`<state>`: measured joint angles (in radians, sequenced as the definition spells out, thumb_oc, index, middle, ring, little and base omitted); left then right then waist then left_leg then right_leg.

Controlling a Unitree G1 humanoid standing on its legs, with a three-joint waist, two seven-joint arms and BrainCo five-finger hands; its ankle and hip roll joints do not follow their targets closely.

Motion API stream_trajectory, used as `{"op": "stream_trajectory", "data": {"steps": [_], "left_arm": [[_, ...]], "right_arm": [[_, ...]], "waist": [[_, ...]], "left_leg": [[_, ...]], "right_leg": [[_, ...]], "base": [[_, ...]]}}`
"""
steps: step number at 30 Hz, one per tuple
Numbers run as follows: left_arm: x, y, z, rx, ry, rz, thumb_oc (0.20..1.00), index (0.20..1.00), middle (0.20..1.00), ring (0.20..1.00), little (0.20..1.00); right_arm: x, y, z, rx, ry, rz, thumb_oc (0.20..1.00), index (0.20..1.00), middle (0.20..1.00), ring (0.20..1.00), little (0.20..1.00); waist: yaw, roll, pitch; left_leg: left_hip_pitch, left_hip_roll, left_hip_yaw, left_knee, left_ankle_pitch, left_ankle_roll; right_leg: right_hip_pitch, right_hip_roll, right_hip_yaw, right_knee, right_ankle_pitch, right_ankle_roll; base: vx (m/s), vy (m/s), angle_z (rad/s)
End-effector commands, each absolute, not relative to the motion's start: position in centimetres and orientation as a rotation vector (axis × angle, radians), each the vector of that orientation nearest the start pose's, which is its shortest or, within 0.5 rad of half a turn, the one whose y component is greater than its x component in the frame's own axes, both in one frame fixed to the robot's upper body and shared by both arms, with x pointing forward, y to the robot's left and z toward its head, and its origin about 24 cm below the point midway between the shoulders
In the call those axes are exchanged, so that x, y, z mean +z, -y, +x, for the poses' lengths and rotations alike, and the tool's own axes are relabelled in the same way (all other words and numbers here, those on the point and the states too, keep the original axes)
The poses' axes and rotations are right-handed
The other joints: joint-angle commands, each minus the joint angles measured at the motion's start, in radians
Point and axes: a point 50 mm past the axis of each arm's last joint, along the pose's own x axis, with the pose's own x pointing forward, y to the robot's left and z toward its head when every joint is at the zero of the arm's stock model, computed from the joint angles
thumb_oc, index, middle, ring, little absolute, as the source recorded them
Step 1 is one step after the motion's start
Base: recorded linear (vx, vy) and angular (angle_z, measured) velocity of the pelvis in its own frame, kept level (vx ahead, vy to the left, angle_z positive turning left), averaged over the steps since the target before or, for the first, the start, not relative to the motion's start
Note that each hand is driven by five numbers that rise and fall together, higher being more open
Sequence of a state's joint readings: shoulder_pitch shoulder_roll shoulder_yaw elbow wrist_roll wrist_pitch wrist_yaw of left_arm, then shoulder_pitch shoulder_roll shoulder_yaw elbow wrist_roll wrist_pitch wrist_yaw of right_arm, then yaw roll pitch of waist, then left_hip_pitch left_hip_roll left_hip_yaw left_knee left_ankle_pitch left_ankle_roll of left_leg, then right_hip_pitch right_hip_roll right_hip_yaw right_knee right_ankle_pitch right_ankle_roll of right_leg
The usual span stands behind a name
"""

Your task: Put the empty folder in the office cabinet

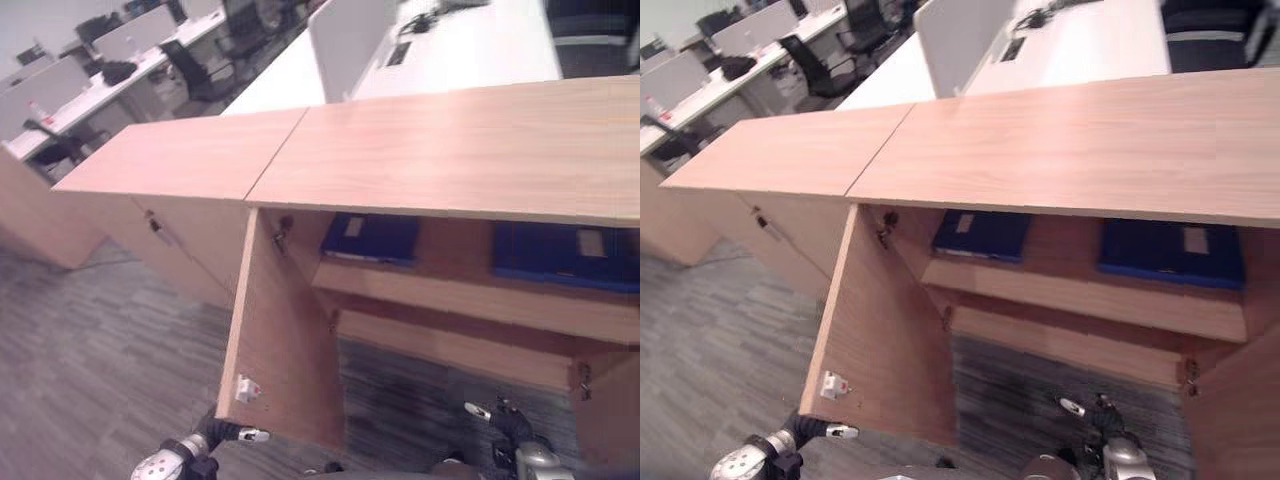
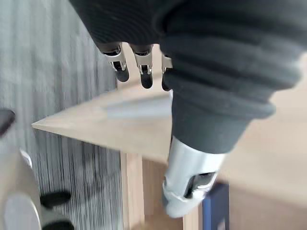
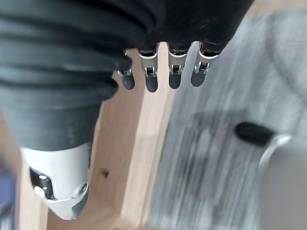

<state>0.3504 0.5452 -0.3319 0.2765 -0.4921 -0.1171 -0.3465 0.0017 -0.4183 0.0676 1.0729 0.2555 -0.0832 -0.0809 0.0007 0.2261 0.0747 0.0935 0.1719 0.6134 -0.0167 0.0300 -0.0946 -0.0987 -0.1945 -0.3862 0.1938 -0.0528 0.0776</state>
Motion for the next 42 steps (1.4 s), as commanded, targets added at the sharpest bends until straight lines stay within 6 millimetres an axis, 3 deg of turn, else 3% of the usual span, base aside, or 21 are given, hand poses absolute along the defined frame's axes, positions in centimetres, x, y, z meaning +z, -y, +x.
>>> {"op": "stream_trajectory", "data": {"steps": [1,3,4,6,9,10,13,15,17,19,20,22,30,38,42], "left_arm": [[-2.3,-15.7,18.5,-0.624,-0.285,-0.116,1.0,1.0,1.0,1.0,1.0],[-1.9,-14.8,19.2,-0.645,-0.254,-0.118,1.0,1.0,1.0,1.0,1.0],[-1.8,-14.6,19.3,-0.646,-0.248,-0.122,1.0,1.0,1.0,1.0,1.0],[-1.4,-14.0,20.0,-0.649,-0.218,-0.121,1.0,1.0,1.0,1.0,1.0],[-0.6,-13.6,21.0,-0.637,-0.17,-0.103,1.0,1.0,1.0,1.0,1.0],[0.0,-13.4,21.9,-0.606,-0.132,-0.088,1.0,1.0,1.0,1.0,1.0],[0.0,-13.6,22.9,-0.533,-0.112,-0.07,1.0,1.0,1.0,1.0,1.0],[-0.1,-14.2,23.5,-0.47,-0.11,-0.065,1.0,1.0,1.0,1.0,1.0],[-0.4,-15.3,24.1,-0.396,-0.118,-0.058,1.0,1.0,1.0,1.0,1.0],[-0.5,-16.4,24.7,-0.331,-0.125,-0.044,1.0,1.0,1.0,1.0,1.0],[-0.8,-17.8,25.0,-0.267,-0.137,-0.026,1.0,1.0,1.0,1.0,1.0],[-1.1,-18.3,25.0,-0.239,-0.151,-0.015,1.0,1.0,1.0,1.0,1.0],[-0.6,-28.0,27.1,0.102,-0.247,0.148,1.0,1.0,1.0,1.0,1.0],[0.8,-29.8,28.3,0.173,-0.227,0.162,1.0,1.0,1.0,1.0,1.0],[0.6,-27.6,28.0,0.139,-0.166,0.064,1.0,1.0,1.0,1.0,1.0]], "right_arm": [[-11.2,29.6,15.7,-0.342,-0.863,-0.223,1.0,1.0,1.0,1.0,1.0],[-11.4,29.1,15.7,-0.331,-0.863,-0.21,1.0,1.0,1.0,1.0,1.0],[-11.5,29.0,15.6,-0.327,-0.867,-0.207,1.0,1.0,1.0,1.0,1.0],[-11.8,28.2,15.7,-0.304,-0.869,-0.2,1.0,1.0,1.0,1.0,1.0],[-11.9,27.4,16.1,-0.273,-0.87,-0.208,1.0,1.0,1.0,1.0,1.0],[-12.0,26.7,16.3,-0.237,-0.872,-0.214,1.0,1.0,1.0,1.0,1.0],[-12.8,25.8,15.5,-0.191,-0.916,-0.228,1.0,1.0,1.0,1.0,1.0],[-13.1,25.5,15.2,-0.172,-0.93,-0.228,1.0,1.0,1.0,1.0,1.0],[-13.2,25.4,14.9,-0.162,-0.941,-0.232,1.0,1.0,1.0,1.0,1.0],[-13.3,25.2,14.6,-0.148,-0.946,-0.225,1.0,1.0,1.0,1.0,1.0],[-13.6,25.1,14.0,-0.131,-0.956,-0.219,1.0,1.0,1.0,1.0,1.0],[-13.6,25.0,13.6,-0.124,-0.961,-0.217,1.0,1.0,1.0,1.0,1.0],[-14.1,24.9,11.7,-0.096,-1.002,-0.184,1.0,1.0,1.0,1.0,1.0],[-14.6,25.5,10.3,-0.142,-1.048,-0.158,1.0,1.0,1.0,1.0,1.0],[-14.6,25.2,11.0,-0.16,-1.042,-0.14,1.0,1.0,1.0,1.0,1.0]], "waist": [[-0.046,-0.013,0.035],[-0.07,-0.015,0.023],[-0.07,-0.018,0.017],[-0.082,-0.024,0.018],[-0.078,-0.043,0.024],[-0.052,-0.065,0.031],[-0.014,-0.1,0.026],[-0.003,-0.115,0.017],[0.003,-0.131,0.009],[0.003,-0.142,0.007],[-0.006,-0.145,-0.007],[-0.008,-0.146,-0.013],[-0.061,-0.212,-0.049],[-0.073,-0.235,-0.049],[-0.053,-0.241,-0.026]], "left_leg": [[-0.029,0.033,-0.037,0.007,0.13,-0.039],[-0.022,0.059,-0.016,-0.004,0.159,-0.056],[-0.014,0.055,-0.04,-0.009,0.146,-0.072],[-0.028,0.08,-0.01,0.011,0.165,-0.064],[-0.057,0.081,-0.072,0.043,0.167,-0.072],[-0.084,0.043,-0.235,0.068,0.15,-0.065],[-0.093,-0.032,-0.481,0.046,0.063,-0.034],[-0.099,-0.064,-0.583,0.026,0.05,-0.028],[-0.107,-0.083,-0.635,0.015,0.047,-0.027],[-0.11,-0.086,-0.629,0.007,0.049,-0.026],[-0.08,-0.077,-0.596,-0.027,0.053,-0.027],[-0.059,-0.072,-0.581,-0.045,0.054,-0.027],[0.041,-0.081,-0.463,-0.071,-0.01,0.008],[0.053,-0.108,-0.46,-0.071,-0.045,0.03],[0.059,-0.107,-0.445,-0.071,-0.056,0.046]], "right_leg": [[0.285,0.012,0.007,-0.278,0.005,0.089],[0.274,0.037,0.027,-0.281,-0.005,0.08],[0.278,0.037,0.047,-0.281,-0.026,0.082],[0.259,0.05,0.053,-0.281,-0.007,0.074],[0.244,0.055,0.089,-0.281,-0.005,0.069],[0.226,0.058,0.128,-0.281,0.002,0.063],[0.217,0.056,0.202,-0.281,0.014,0.065],[0.211,0.067,0.244,-0.281,0.019,0.065],[0.209,0.079,0.279,-0.281,0.022,0.066],[0.211,0.086,0.305,-0.281,0.022,0.065],[0.217,0.096,0.317,-0.281,0.021,0.065],[0.222,0.099,0.322,-0.281,0.02,0.066],[0.224,0.088,0.378,-0.241,0.03,0.091],[0.201,0.051,0.384,-0.19,0.025,0.119],[0.151,0.055,0.368,-0.111,0.025,0.126]], "base": [[-0.11,-0.089,-0.29],[-0.04,-0.146,-0.33],[-0.04,-0.146,-0.49],[-0.07,-0.095,-0.41],[-0.02,-0.074,-0.41],[-0.03,-0.112,-0.84],[0.07,-0.099,-1.42],[0.14,-0.065,-0.62],[0.16,-0.044,-0.51],[0.17,-0.012,-0.91],[0.11,0.003,-1.39],[0.15,0.032,-0.8],[0.16,0.115,-0.33],[0.05,0.1,-0.15],[-0.01,0.044,0.0]]}}
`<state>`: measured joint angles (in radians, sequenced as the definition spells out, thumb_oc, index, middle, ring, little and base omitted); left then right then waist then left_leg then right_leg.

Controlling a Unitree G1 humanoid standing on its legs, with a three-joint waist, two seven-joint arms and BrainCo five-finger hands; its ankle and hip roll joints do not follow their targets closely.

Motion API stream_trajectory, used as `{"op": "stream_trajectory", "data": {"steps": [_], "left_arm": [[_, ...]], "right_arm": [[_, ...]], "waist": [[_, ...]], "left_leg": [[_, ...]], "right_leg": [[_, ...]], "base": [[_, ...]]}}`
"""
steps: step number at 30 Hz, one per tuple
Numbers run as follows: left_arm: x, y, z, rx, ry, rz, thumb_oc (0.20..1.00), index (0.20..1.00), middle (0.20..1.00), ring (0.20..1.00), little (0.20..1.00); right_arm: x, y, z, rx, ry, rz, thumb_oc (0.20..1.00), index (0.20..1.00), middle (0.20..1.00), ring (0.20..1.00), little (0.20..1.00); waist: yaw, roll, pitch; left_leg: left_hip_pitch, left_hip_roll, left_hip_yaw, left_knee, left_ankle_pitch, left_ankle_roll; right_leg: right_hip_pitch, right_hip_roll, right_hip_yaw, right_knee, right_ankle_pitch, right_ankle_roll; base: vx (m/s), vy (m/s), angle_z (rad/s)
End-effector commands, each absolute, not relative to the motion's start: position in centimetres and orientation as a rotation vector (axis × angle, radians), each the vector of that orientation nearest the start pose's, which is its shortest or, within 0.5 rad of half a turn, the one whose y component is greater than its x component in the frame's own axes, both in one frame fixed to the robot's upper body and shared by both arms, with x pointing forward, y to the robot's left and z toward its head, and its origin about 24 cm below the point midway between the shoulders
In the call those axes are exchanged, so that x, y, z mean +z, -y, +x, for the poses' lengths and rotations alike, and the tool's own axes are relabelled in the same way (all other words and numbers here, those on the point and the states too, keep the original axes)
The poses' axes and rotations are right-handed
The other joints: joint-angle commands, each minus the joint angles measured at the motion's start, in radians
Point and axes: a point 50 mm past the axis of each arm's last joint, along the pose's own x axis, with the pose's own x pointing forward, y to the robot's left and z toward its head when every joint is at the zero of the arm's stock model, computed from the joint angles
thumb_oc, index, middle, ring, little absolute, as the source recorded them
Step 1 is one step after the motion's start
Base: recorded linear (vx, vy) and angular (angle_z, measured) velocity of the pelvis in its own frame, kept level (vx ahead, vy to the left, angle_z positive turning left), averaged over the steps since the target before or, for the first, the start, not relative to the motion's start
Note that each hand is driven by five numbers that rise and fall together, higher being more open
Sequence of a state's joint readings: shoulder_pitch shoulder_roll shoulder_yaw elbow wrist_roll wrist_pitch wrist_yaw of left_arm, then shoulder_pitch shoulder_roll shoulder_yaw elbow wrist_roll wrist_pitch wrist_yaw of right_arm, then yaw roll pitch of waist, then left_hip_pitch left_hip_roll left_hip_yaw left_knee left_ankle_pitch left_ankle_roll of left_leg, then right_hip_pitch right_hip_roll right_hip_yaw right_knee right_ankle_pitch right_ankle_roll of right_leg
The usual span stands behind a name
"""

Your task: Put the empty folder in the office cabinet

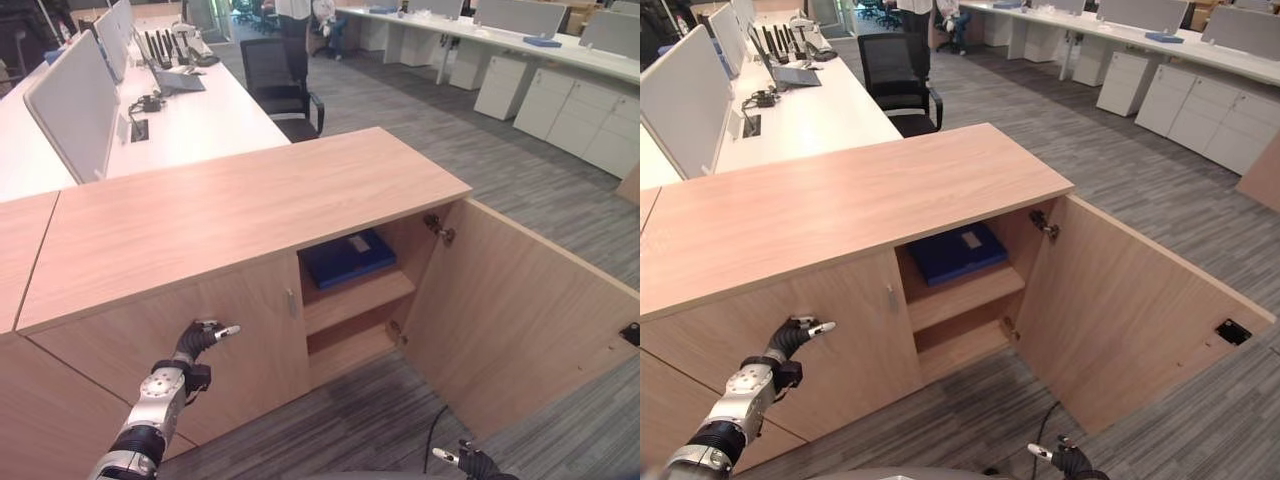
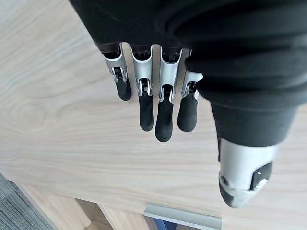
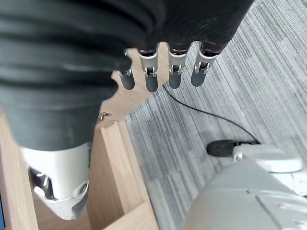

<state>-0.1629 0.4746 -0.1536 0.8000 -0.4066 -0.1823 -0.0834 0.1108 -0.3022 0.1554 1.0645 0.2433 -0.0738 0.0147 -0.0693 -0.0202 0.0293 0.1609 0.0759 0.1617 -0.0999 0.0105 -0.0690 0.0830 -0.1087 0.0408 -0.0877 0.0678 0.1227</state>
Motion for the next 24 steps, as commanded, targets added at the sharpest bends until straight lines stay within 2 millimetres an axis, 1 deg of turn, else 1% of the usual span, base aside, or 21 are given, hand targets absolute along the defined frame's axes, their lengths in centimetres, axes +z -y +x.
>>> {"op": "stream_trajectory", "data": {"steps": [1,3,4,5,6,7,8,9,11,12,13,14,15,16,18,19,20,21,22,23,24], "left_arm": [[0.6,-27.6,28.0,0.139,-0.166,0.064,1.0,1.0,1.0,1.0,1.0],[0.3,-26.0,27.3,0.087,-0.15,0.041,1.0,1.0,1.0,1.0,1.0],[-0.1,-25.3,26.8,0.06,-0.154,0.035,1.0,1.0,1.0,1.0,1.0],[-0.1,-25.3,26.8,0.06,-0.154,0.035,1.0,1.0,1.0,1.0,1.0],[-0.6,-24.6,26.1,0.033,-0.164,0.026,1.0,1.0,1.0,1.0,1.0],[-1.3,-24.0,25.1,0.016,-0.181,-0.004,1.0,1.0,1.0,1.0,1.0],[-2.9,-22.9,23.4,-0.033,-0.248,-0.038,1.0,1.0,1.0,1.0,1.0],[-3.3,-22.5,23.0,-0.058,-0.272,-0.032,1.0,1.0,1.0,1.0,1.0],[-3.4,-22.5,23.0,-0.059,-0.273,-0.032,1.0,1.0,1.0,1.0,1.0],[-4.6,-21.6,22.1,-0.09,-0.326,-0.044,1.0,1.0,1.0,1.0,1.0],[-5.0,-21.3,21.9,-0.098,-0.347,-0.048,1.0,1.0,1.0,1.0,1.0],[-5.3,-21.2,21.6,-0.106,-0.365,-0.046,1.0,1.0,1.0,1.0,1.0],[-6.1,-20.5,21.0,-0.15,-0.406,-0.026,1.0,1.0,1.0,1.0,1.0],[-6.1,-20.5,21.0,-0.151,-0.406,-0.026,1.0,1.0,1.0,1.0,1.0],[-6.7,-20.3,20.3,-0.17,-0.44,-0.021,1.0,1.0,1.0,1.0,1.0],[-7.1,-20.5,19.9,-0.164,-0.461,-0.021,1.0,1.0,1.0,1.0,1.0],[-7.8,-20.6,19.1,-0.159,-0.496,-0.028,1.0,1.0,1.0,1.0,1.0],[-8.6,-20.7,18.2,-0.144,-0.543,-0.03,1.0,1.0,1.0,1.0,1.0],[-9.0,-20.7,17.9,-0.13,-0.562,-0.041,1.0,1.0,1.0,1.0,1.0],[-10.4,-20.3,17.0,-0.093,-0.63,-0.076,1.0,1.0,1.0,1.0,1.0],[-10.4,-20.3,17.0,-0.093,-0.63,-0.077,1.0,1.0,1.0,1.0,1.0]], "right_arm": [[-14.6,25.2,11.0,-0.16,-1.043,-0.141,1.0,1.0,1.0,1.0,1.0],[-14.4,25.0,11.8,-0.167,-1.026,-0.13,1.0,1.0,1.0,1.0,1.0],[-14.4,24.9,12.0,-0.168,-1.021,-0.127,1.0,1.0,1.0,1.0,1.0],[-14.4,24.9,12.0,-0.168,-1.021,-0.127,1.0,1.0,1.0,1.0,1.0],[-14.3,24.9,12.3,-0.173,-1.014,-0.125,1.0,1.0,1.0,1.0,1.0],[-14.4,24.6,12.3,-0.172,-1.017,-0.122,1.0,1.0,1.0,1.0,1.0],[-14.3,24.3,12.9,-0.174,-1.004,-0.113,1.0,1.0,1.0,1.0,1.0],[-14.3,24.4,12.8,-0.18,-1.006,-0.11,1.0,1.0,1.0,1.0,1.0],[-14.3,24.4,12.8,-0.181,-1.006,-0.11,1.0,1.0,1.0,1.0,1.0],[-14.4,24.6,12.2,-0.202,-1.015,-0.095,1.0,1.0,1.0,1.0,1.0],[-14.5,24.7,11.8,-0.209,-1.025,-0.09,1.0,1.0,1.0,1.0,1.0],[-14.6,24.8,11.5,-0.219,-1.035,-0.085,1.0,1.0,1.0,1.0,1.0],[-14.6,25.1,11.4,-0.225,-1.045,-0.088,1.0,1.0,1.0,1.0,1.0],[-14.6,25.1,11.4,-0.226,-1.045,-0.088,1.0,1.0,1.0,1.0,1.0],[-14.6,25.3,11.3,-0.229,-1.049,-0.091,1.0,1.0,1.0,1.0,1.0],[-14.6,25.5,11.2,-0.228,-1.052,-0.098,1.0,1.0,1.0,1.0,1.0],[-14.5,25.8,11.3,-0.221,-1.057,-0.122,1.0,1.0,1.0,1.0,1.0],[-14.4,26.2,11.4,-0.217,-1.056,-0.144,1.0,1.0,1.0,1.0,1.0],[-14.3,26.6,11.5,-0.22,-1.053,-0.157,1.0,1.0,1.0,1.0,1.0],[-13.8,27.7,11.8,-0.244,-1.039,-0.184,1.0,1.0,1.0,1.0,1.0],[-13.8,27.7,11.8,-0.244,-1.038,-0.184,1.0,1.0,1.0,1.0,1.0]], "waist": [[0.018,0.006,0.019],[0.033,0.011,0.04],[0.042,0.015,0.048],[0.042,0.015,0.048],[0.062,0.017,0.057],[0.076,0.021,0.059],[0.108,0.025,0.063],[0.108,0.023,0.062],[0.109,0.023,0.061],[0.102,0.017,0.055],[0.097,0.014,0.053],[0.092,0.013,0.05],[0.096,0.014,0.047],[0.097,0.015,0.047],[0.094,0.015,0.04],[0.096,0.02,0.035],[0.098,0.034,0.03],[0.095,0.053,0.027],[0.09,0.066,0.028],[0.078,0.103,0.032],[0.076,0.105,0.033]], "left_leg": [[-0.008,-0.011,0.007,0.013,-0.037,0.02],[-0.003,-0.004,0.017,0.013,-0.039,0.027],[0.0,-0.001,0.023,0.013,-0.042,0.029],[-0.001,-0.001,0.023,0.013,-0.042,0.029],[0.003,0.001,0.037,0.013,-0.046,0.027],[0.006,0.01,0.052,0.013,-0.049,0.023],[0.005,0.04,0.077,0.022,-0.048,0.009],[0.001,0.045,0.072,0.022,-0.047,0.002],[0.001,0.045,0.071,0.022,-0.047,0.002],[-0.012,0.057,0.044,0.025,-0.043,-0.018],[-0.013,0.064,0.036,0.027,-0.042,-0.028],[-0.014,0.08,0.03,0.027,-0.037,-0.044],[-0.018,0.115,0.034,0.031,-0.025,-0.069],[-0.018,0.116,0.033,0.031,-0.025,-0.069],[-0.02,0.152,0.03,0.032,-0.01,-0.097],[-0.021,0.175,0.037,0.034,-0.001,-0.117],[-0.028,0.217,0.04,0.037,0.025,-0.14],[-0.04,0.264,0.037,0.045,0.067,-0.159],[-0.047,0.28,0.032,0.05,0.098,-0.165],[-0.066,0.329,0.026,0.073,0.226,-0.186],[-0.066,0.331,0.023,0.072,0.228,-0.186]], "right_leg": [[-0.032,-0.031,-0.058,0.174,-0.097,0.081],[-0.073,-0.027,-0.09,0.244,-0.101,0.09],[-0.094,-0.038,-0.122,0.28,-0.097,0.098],[-0.094,-0.038,-0.122,0.281,-0.097,0.098],[-0.113,-0.078,-0.195,0.311,-0.074,0.117],[-0.113,-0.131,-0.274,0.323,-0.058,0.126],[-0.106,-0.249,-0.39,0.304,-0.002,0.105],[-0.103,-0.271,-0.386,0.28,0.016,0.107],[-0.102,-0.271,-0.386,0.277,0.018,0.108],[-0.102,-0.312,-0.32,0.217,0.073,0.123],[-0.103,-0.329,-0.28,0.196,0.102,0.132],[-0.105,-0.353,-0.245,0.182,0.142,0.139],[-0.103,-0.379,-0.234,0.17,0.185,0.139],[-0.102,-0.378,-0.235,0.168,0.186,0.139],[-0.092,-0.367,-0.225,0.158,0.179,0.139],[-0.087,-0.35,-0.235,0.142,0.149,0.139],[-0.077,-0.314,-0.249,0.112,0.099,0.139],[-0.055,-0.271,-0.253,0.076,0.045,0.139],[-0.045,-0.251,-0.26,0.062,0.031,0.139],[-0.005,-0.193,-0.287,0.016,-0.005,0.133],[-0.004,-0.191,-0.29,0.015,-0.006,0.132]], "base": [[-0.03,0.019,-0.19],[-0.05,0.016,-0.24],[-0.04,0.007,-0.14],[-0.04,-0.022,-0.31],[-0.04,-0.077,-0.47],[-0.04,-0.304,-0.87],[-0.02,-0.371,-0.77],[0.0,-0.315,-0.73],[0.03,-0.148,-0.3],[0.09,-0.334,-0.07],[0.11,-0.498,0.15],[0.06,-0.548,0.5],[0.03,-0.426,0.51],[0.01,-0.417,0.51],[0.02,-0.372,0.13],[0.04,-0.506,-0.14],[0.04,-0.623,-0.21],[0.03,-0.534,-0.33],[0.04,-0.607,-0.44],[0.02,-0.357,-0.43],[0.03,-0.374,-0.28]]}}
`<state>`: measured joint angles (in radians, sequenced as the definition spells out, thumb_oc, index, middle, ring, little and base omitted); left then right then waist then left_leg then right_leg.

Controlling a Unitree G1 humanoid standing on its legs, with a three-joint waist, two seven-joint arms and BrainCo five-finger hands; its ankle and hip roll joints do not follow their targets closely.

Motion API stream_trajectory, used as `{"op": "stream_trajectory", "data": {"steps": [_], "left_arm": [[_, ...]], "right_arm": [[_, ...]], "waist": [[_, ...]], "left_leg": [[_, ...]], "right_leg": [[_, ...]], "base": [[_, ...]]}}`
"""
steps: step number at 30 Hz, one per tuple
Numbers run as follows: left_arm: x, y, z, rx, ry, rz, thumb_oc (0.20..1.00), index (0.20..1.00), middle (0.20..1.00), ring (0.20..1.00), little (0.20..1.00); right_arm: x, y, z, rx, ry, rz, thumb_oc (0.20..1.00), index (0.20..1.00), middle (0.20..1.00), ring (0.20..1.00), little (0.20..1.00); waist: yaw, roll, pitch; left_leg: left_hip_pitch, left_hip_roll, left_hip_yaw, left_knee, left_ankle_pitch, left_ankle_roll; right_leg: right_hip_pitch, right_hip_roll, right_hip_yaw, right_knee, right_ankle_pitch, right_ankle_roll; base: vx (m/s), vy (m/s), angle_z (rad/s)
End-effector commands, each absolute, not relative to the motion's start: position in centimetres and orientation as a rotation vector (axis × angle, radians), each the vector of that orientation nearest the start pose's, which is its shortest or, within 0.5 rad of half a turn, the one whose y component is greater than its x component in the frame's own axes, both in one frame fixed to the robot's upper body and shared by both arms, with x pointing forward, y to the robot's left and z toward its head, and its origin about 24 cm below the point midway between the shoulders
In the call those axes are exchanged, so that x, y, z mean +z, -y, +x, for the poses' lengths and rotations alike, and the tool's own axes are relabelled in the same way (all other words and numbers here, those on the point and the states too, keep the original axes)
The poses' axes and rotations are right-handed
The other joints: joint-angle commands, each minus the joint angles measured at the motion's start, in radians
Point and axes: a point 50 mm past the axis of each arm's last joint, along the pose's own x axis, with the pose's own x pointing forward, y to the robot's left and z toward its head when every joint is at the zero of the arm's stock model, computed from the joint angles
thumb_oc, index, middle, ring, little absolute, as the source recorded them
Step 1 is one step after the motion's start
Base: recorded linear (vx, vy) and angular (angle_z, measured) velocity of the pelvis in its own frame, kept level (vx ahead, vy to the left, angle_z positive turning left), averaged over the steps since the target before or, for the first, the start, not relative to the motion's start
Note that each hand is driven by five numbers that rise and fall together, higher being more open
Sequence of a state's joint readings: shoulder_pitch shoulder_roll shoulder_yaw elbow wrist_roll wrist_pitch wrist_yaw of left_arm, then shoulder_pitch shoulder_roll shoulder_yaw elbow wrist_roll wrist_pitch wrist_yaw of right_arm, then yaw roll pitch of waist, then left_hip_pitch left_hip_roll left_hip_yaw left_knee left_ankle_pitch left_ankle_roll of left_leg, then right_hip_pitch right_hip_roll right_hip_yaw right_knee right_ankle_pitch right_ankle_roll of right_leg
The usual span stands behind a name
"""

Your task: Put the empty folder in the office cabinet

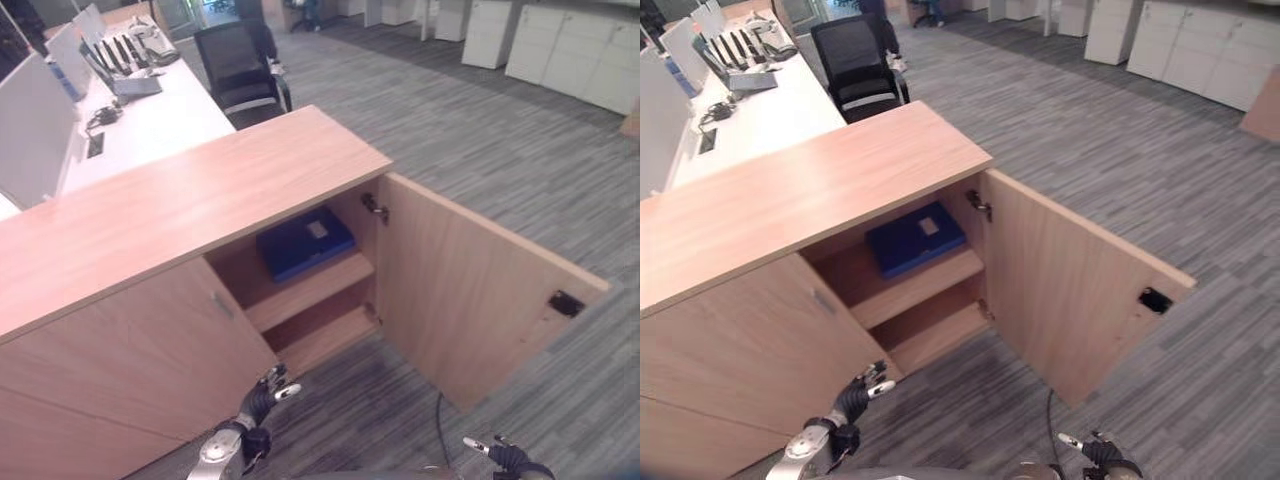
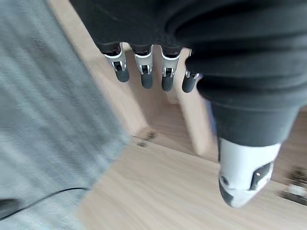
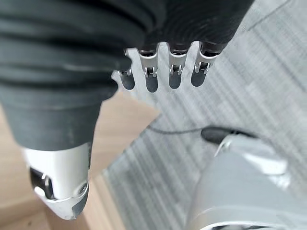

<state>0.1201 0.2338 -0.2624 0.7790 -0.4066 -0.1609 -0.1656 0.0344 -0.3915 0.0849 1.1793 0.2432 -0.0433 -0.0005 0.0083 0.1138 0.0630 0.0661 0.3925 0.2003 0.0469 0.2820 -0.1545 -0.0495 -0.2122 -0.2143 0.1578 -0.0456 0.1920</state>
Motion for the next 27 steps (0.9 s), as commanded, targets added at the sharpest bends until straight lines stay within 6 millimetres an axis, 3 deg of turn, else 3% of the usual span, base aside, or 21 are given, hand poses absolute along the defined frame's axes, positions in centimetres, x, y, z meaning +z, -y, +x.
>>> {"op": "stream_trajectory", "data": {"steps": [1,2,3,6,9,10,11,13,18,23,27], "left_arm": [[-10.8,-20.2,16.8,-0.081,-0.648,-0.088,1.0,1.0,1.0,1.0,1.0],[-11.7,-19.5,16.4,-0.079,-0.707,-0.087,1.0,1.0,1.0,1.0,1.0],[-11.7,-19.5,16.4,-0.079,-0.706,-0.087,1.0,1.0,1.0,1.0,1.0],[-12.3,-19.9,15.9,-0.069,-0.744,-0.074,1.0,1.0,1.0,1.0,1.0],[-12.9,-20.4,15.0,-0.047,-0.796,-0.059,1.0,1.0,1.0,1.0,1.0],[-12.9,-20.4,15.0,-0.047,-0.796,-0.059,1.0,1.0,1.0,1.0,1.0],[-13.3,-20.6,14.4,-0.037,-0.826,-0.058,1.0,1.0,1.0,1.0,1.0],[-13.8,-20.9,13.5,-0.03,-0.866,-0.047,1.0,1.0,1.0,1.0,1.0],[-14.8,-22.2,11.4,-0.018,-0.977,0.027,1.0,1.0,1.0,1.0,1.0],[-15.3,-23.2,9.5,-0.023,-1.059,0.086,1.0,1.0,1.0,1.0,1.0],[-15.4,-24.1,8.3,-0.038,-1.101,0.126,1.0,1.0,1.0,1.0,1.0]], "right_arm": [[-13.6,28.2,11.8,-0.26,-1.036,-0.193,1.0,1.0,1.0,1.0,1.0],[-13.2,29.4,11.6,-0.307,-1.035,-0.208,1.0,1.0,1.0,1.0,1.0],[-13.2,29.5,11.7,-0.307,-1.034,-0.208,1.0,1.0,1.0,1.0,1.0],[-12.9,30.3,11.4,-0.332,-1.037,-0.214,1.0,1.0,1.0,1.0,1.0],[-12.6,30.8,11.9,-0.333,-1.023,-0.228,1.0,1.0,1.0,1.0,1.0],[-12.6,30.8,11.9,-0.333,-1.022,-0.228,1.0,1.0,1.0,1.0,1.0],[-12.5,30.8,12.2,-0.336,-1.011,-0.223,1.0,1.0,1.0,1.0,1.0],[-12.4,30.6,12.5,-0.332,-1.005,-0.217,1.0,1.0,1.0,1.0,1.0],[-12.4,30.5,12.9,-0.344,-0.994,-0.194,1.0,1.0,1.0,1.0,1.0],[-11.1,32.2,14.4,-0.398,-0.936,-0.188,1.0,1.0,1.0,1.0,1.0],[-8.3,34.4,17.5,-0.445,-0.827,-0.212,1.0,1.0,1.0,1.0,1.0]], "waist": [[-0.006,-0.02,0.003],[-0.04,-0.011,0.012],[-0.039,-0.01,0.012],[-0.066,-0.012,0.018],[-0.051,-0.029,0.027],[-0.053,-0.029,0.027],[-0.039,-0.053,0.033],[-0.024,-0.07,0.035],[-0.007,-0.085,0.031],[-0.006,-0.095,0.02],[0.002,-0.1,0.004]], "left_leg": [[0.021,0.027,-0.012,-0.065,-0.002,-0.104],[-0.006,0.07,0.101,-0.039,0.101,-0.105],[-0.006,0.072,0.102,-0.04,0.103,-0.105],[-0.008,0.089,0.265,0.002,0.094,-0.096],[-0.044,0.019,0.228,0.101,-0.015,-0.058],[-0.048,0.02,0.225,0.106,-0.019,-0.057],[-0.083,-0.049,0.185,0.153,-0.102,-0.027],[-0.101,-0.12,0.15,0.157,-0.165,-0.002],[-0.079,-0.158,0.046,0.122,-0.167,-0.006],[-0.007,-0.173,0.036,0.029,-0.188,-0.002],[0.038,-0.179,0.05,-0.034,-0.2,0.005]], "right_leg": [[0.137,-0.074,-0.046,-0.238,0.097,0.056],[0.159,-0.043,-0.095,-0.245,0.069,0.029],[0.158,-0.041,-0.094,-0.245,0.069,0.028],[0.174,-0.002,-0.129,-0.245,0.035,-0.005],[0.184,0.023,-0.128,-0.245,0.022,-0.033],[0.185,0.023,-0.131,-0.245,0.021,-0.032],[0.189,0.024,-0.13,-0.245,0.018,-0.045],[0.189,0.031,-0.13,-0.245,0.021,-0.051],[0.219,0.049,-0.109,-0.245,0.021,-0.061],[0.231,0.052,-0.109,-0.238,0.025,-0.057],[0.228,0.051,-0.108,-0.232,0.028,-0.048]], "base": [[0.0,-0.311,-0.15],[0.0,-0.311,0.04],[-0.01,-0.309,0.22],[-0.01,-0.264,0.38],[-0.01,-0.261,-0.07],[0.0,-0.256,-0.31],[0.01,-0.216,-0.27],[0.05,-0.175,-0.1],[0.09,-0.032,-0.11],[0.05,0.008,0.24],[0.02,0.024,-0.12]]}}
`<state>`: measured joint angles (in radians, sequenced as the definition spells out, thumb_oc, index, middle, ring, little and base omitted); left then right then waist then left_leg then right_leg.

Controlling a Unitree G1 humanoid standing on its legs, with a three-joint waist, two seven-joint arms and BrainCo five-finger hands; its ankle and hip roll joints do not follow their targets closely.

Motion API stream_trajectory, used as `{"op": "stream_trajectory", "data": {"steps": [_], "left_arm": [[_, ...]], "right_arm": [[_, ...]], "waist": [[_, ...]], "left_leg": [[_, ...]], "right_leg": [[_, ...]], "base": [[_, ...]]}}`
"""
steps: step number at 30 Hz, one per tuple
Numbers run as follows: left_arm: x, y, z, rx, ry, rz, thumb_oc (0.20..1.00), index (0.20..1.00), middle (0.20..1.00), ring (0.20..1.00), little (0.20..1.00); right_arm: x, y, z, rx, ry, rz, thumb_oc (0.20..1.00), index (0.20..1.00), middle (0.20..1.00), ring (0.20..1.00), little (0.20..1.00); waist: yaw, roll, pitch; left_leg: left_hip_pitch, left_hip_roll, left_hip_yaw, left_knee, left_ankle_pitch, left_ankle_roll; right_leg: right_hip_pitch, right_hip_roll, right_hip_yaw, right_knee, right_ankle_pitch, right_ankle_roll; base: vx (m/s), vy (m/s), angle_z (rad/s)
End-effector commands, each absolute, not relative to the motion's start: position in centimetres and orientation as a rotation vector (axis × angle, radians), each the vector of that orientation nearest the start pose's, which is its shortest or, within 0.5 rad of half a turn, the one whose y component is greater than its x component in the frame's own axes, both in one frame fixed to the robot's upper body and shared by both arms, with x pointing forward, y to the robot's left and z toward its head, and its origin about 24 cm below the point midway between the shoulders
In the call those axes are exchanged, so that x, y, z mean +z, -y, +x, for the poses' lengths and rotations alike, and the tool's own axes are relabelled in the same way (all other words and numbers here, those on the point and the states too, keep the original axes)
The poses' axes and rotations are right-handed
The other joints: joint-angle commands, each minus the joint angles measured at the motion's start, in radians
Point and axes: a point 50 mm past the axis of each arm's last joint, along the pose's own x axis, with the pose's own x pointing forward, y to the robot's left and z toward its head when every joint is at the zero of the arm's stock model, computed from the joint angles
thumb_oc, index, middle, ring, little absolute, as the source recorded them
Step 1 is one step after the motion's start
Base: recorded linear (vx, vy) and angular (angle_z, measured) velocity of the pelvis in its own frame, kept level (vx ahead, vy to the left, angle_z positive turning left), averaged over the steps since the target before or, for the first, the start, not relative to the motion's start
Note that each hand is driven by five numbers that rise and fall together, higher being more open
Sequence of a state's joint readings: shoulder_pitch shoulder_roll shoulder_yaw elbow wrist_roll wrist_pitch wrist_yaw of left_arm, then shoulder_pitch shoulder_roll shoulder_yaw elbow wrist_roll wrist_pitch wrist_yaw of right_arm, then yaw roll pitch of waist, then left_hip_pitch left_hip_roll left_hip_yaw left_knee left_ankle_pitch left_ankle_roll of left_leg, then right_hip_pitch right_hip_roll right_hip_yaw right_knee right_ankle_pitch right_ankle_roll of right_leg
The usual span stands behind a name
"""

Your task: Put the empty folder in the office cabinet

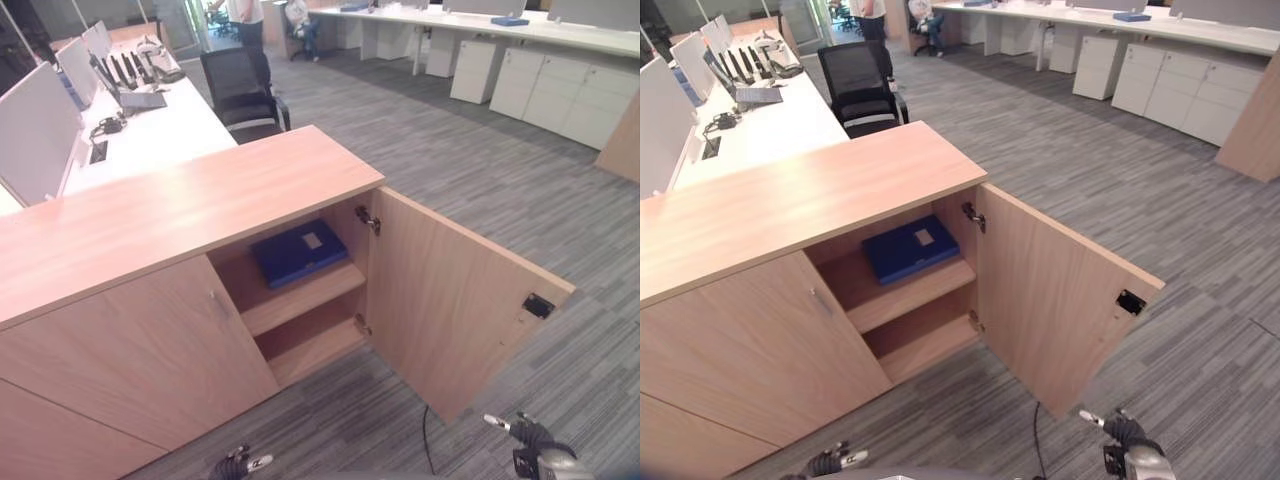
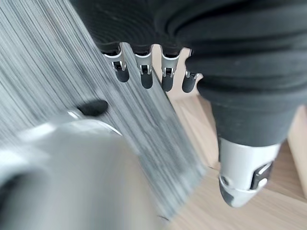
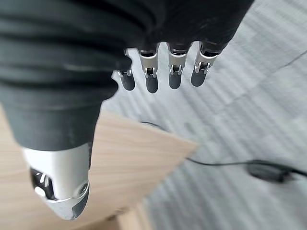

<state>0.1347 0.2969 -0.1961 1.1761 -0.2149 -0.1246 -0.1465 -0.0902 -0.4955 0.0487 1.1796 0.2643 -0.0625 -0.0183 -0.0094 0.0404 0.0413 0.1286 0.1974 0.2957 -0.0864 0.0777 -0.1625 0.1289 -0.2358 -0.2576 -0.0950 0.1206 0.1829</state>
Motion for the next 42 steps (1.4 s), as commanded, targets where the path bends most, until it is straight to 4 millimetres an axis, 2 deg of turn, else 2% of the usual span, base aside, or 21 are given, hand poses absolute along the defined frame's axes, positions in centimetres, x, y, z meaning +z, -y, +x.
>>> {"op": "stream_trajectory", "data": {"steps": [1,2,3,5,11,16,20,26,30,32,33,34,36,37,42], "left_arm": [[-15.5,-24.2,8.0,-0.049,-1.113,0.142,1.0,1.0,1.0,1.0,1.0],[-15.5,-24.5,7.7,-0.057,-1.126,0.159,1.0,1.0,1.0,1.0,1.0],[-15.5,-24.5,7.7,-0.057,-1.125,0.159,1.0,1.0,1.0,1.0,1.0],[-15.5,-24.8,7.4,-0.054,-1.145,0.168,1.0,1.0,1.0,1.0,1.0],[-15.6,-25.2,6.5,-0.036,-1.18,0.175,1.0,1.0,1.0,1.0,1.0],[-15.8,-25.2,5.9,-0.032,-1.203,0.176,1.0,1.0,1.0,1.0,1.0],[-15.9,-25.0,5.5,-0.034,-1.215,0.178,1.0,1.0,1.0,1.0,1.0],[-16.1,-24.4,5.6,-0.043,-1.214,0.186,1.0,1.0,1.0,1.0,1.0],[-16.1,-24.4,5.8,-0.045,-1.209,0.192,1.0,1.0,1.0,1.0,1.0],[-16.1,-24.3,5.9,-0.04,-1.205,0.189,1.0,1.0,1.0,1.0,1.0],[-16.1,-24.3,6.0,-0.027,-1.202,0.185,1.0,1.0,1.0,1.0,1.0],[-16.1,-24.3,6.0,-0.027,-1.203,0.185,1.0,1.0,1.0,1.0,1.0],[-16.1,-24.3,6.3,-0.013,-1.197,0.187,1.0,1.0,1.0,1.0,1.0],[-16.1,-24.3,6.3,-0.014,-1.198,0.187,1.0,1.0,1.0,1.0,1.0],[-15.9,-24.4,6.8,-0.002,-1.183,0.211,1.0,1.0,1.0,1.0,1.0]], "right_arm": [[-7.4,35.1,18.5,-0.453,-0.794,-0.227,1.0,1.0,1.0,1.0,1.0],[-5.9,36.1,19.8,-0.468,-0.745,-0.257,1.0,1.0,1.0,1.0,1.0],[-5.9,36.1,19.8,-0.468,-0.745,-0.257,1.0,1.0,1.0,1.0,1.0],[-4.0,37.2,21.4,-0.494,-0.692,-0.286,1.0,1.0,1.0,1.0,1.0],[-1.6,37.3,24.2,-0.501,-0.599,-0.29,1.0,1.0,1.0,1.0,1.0],[-0.8,35.9,26.2,-0.457,-0.549,-0.283,1.0,1.0,1.0,1.0,1.0],[-0.5,33.1,28.5,-0.356,-0.497,-0.275,1.0,1.0,1.0,1.0,1.0],[-1.2,29.1,30.0,-0.231,-0.466,-0.261,1.0,1.0,1.0,1.0,1.0],[-1.6,27.3,30.3,-0.171,-0.458,-0.252,1.0,1.0,1.0,1.0,1.0],[-1.8,25.4,30.5,-0.116,-0.428,-0.22,1.0,1.0,1.0,1.0,1.0],[-1.9,23.8,30.4,-0.049,-0.398,-0.214,1.0,1.0,1.0,1.0,1.0],[-1.9,23.8,30.4,-0.049,-0.399,-0.214,1.0,1.0,1.0,1.0,1.0],[-3.1,20.4,28.4,0.108,-0.374,-0.181,1.0,1.0,1.0,1.0,1.0],[-3.1,20.4,28.3,0.108,-0.376,-0.181,1.0,1.0,1.0,1.0,1.0],[-3.9,17.3,24.9,0.303,-0.355,-0.148,1.0,1.0,1.0,1.0,1.0]], "waist": [[0.02,-0.027,0.023],[0.024,-0.028,0.017],[0.024,-0.027,0.018],[0.03,-0.029,0.012],[0.039,-0.031,-0.001],[0.045,-0.029,-0.006],[0.048,-0.026,-0.011],[0.051,-0.022,-0.014],[0.053,-0.022,-0.014],[0.052,-0.022,-0.012],[0.049,-0.022,-0.009],[0.049,-0.022,-0.01],[0.04,-0.025,-0.003],[0.039,-0.025,-0.005],[0.037,-0.033,0.001]], "left_leg": [[-0.015,0.013,-0.043,0.085,0.003,0.015],[-0.005,0.012,-0.039,0.069,0.003,0.016],[-0.003,0.012,-0.039,0.067,0.003,0.016],[0.01,0.01,-0.039,0.049,0.004,0.018],[0.022,0.007,-0.04,0.029,0.005,0.02],[0.028,0.01,-0.035,0.023,0.004,0.019],[0.03,0.011,-0.027,0.021,0.003,0.02],[0.026,0.011,-0.027,0.017,0.004,0.02],[0.026,0.01,-0.029,0.018,0.004,0.021],[0.024,0.009,-0.031,0.018,0.003,0.021],[0.023,0.008,-0.032,0.018,0.003,0.02],[0.022,0.008,-0.033,0.018,0.003,0.02],[0.013,0.003,-0.044,0.018,0.003,0.02],[0.012,0.003,-0.045,0.018,0.003,0.02],[-0.005,-0.003,-0.068,0.014,0.005,0.019]], "right_leg": [[0.049,0.075,-0.063,0.023,-0.137,-0.038],[0.048,0.075,-0.063,0.025,-0.137,-0.035],[0.048,0.075,-0.062,0.025,-0.137,-0.035],[0.049,0.076,-0.065,0.026,-0.135,-0.032],[0.051,0.077,-0.068,0.024,-0.133,-0.028],[0.047,0.078,-0.067,0.02,-0.129,-0.026],[0.042,0.079,-0.065,0.015,-0.124,-0.024],[0.041,0.078,-0.069,0.012,-0.121,-0.025],[0.041,0.077,-0.069,0.011,-0.12,-0.024],[0.04,0.075,-0.068,0.011,-0.119,-0.024],[0.039,0.074,-0.069,0.011,-0.12,-0.024],[0.039,0.074,-0.069,0.011,-0.12,-0.024],[0.035,0.073,-0.068,0.009,-0.118,-0.025],[0.036,0.073,-0.069,0.009,-0.118,-0.024],[0.031,0.069,-0.074,0.008,-0.119,-0.026]], "base": [[0.0,0.043,0.0],[0.0,0.035,0.01],[0.0,0.0,0.0],[0.0,0.009,0.02],[0.0,0.01,0.03],[0.0,0.0,0.0],[-0.01,0.004,-0.03],[-0.01,0.003,-0.03],[0.0,0.0,-0.01],[0.0,0.0,0.0],[0.0,0.0,0.0],[-0.03,0.006,-0.04],[-0.04,0.006,-0.02],[-0.03,0.0,0.02],[-0.01,-0.01,0.1]]}}
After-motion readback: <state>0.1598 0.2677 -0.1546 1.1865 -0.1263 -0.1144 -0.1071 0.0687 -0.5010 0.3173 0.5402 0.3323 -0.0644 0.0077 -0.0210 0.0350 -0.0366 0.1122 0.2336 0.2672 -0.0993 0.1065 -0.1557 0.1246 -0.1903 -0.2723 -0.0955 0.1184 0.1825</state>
